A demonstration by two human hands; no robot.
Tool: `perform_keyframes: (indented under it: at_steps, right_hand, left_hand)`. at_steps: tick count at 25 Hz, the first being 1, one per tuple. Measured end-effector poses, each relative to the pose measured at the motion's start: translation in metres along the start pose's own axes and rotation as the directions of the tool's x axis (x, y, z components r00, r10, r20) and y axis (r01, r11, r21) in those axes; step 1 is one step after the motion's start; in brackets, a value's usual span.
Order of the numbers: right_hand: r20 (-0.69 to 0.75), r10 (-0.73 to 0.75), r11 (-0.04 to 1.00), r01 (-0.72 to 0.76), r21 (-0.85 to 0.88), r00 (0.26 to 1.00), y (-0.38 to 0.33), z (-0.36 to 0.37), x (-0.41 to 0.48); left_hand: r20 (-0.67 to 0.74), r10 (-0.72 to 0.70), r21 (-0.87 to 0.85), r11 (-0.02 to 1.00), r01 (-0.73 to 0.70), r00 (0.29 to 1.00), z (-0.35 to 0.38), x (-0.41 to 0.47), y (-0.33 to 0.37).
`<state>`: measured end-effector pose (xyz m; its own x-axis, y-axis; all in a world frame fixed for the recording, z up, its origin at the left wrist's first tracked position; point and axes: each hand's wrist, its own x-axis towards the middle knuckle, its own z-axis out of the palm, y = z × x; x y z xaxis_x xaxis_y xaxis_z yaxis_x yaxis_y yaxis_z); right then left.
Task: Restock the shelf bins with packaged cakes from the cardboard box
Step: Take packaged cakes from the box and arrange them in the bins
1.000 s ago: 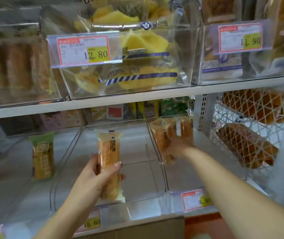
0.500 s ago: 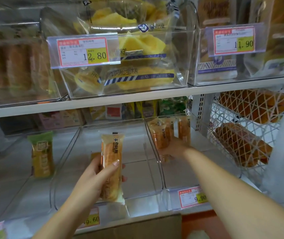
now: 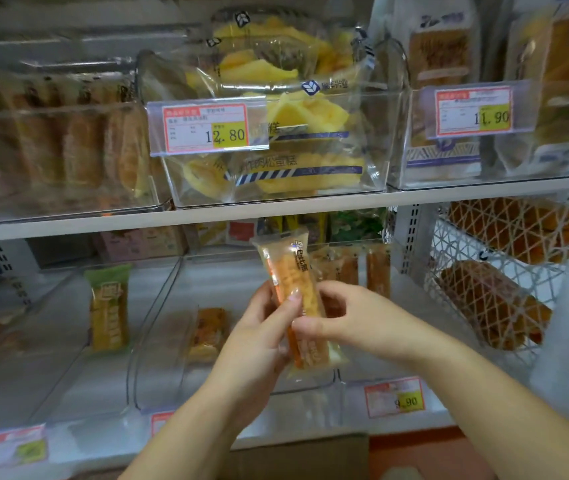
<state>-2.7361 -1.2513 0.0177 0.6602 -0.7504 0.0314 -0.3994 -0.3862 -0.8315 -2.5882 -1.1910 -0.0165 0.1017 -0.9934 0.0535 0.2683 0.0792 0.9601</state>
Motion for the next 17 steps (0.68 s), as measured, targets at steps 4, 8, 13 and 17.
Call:
perform_keyframes:
  at_steps: [4,8,13,17]
  right_hand:
    - [-0.264,0.075,0.962,0.000,0.274,0.962,0.037,-0.030,0.012]
    - [-0.478,0.339,0.940,-0.278,0.196,0.811,0.098,-0.056,0.033]
    - [-0.363,0.447,0.883,-0.468,0.032,0.818,0.140,-0.043,0.079]
    - [-0.395,0.445,0.862,-0.504,-0.053,0.804,0.148,-0.037,0.099]
  left_hand:
    - [-0.050,0.165,0.384,0.914,-0.133,0.985,0.006,0.009,-0.010]
    - [0.170,0.181,0.909,0.350,-0.225,0.969,-0.003,0.018,-0.035]
    - [0.258,0.137,0.901,0.324,-0.290,0.956,-0.010,0.026,-0.053]
    - [0.268,0.137,0.873,0.384,-0.301,0.954,-0.014,0.027,-0.058]
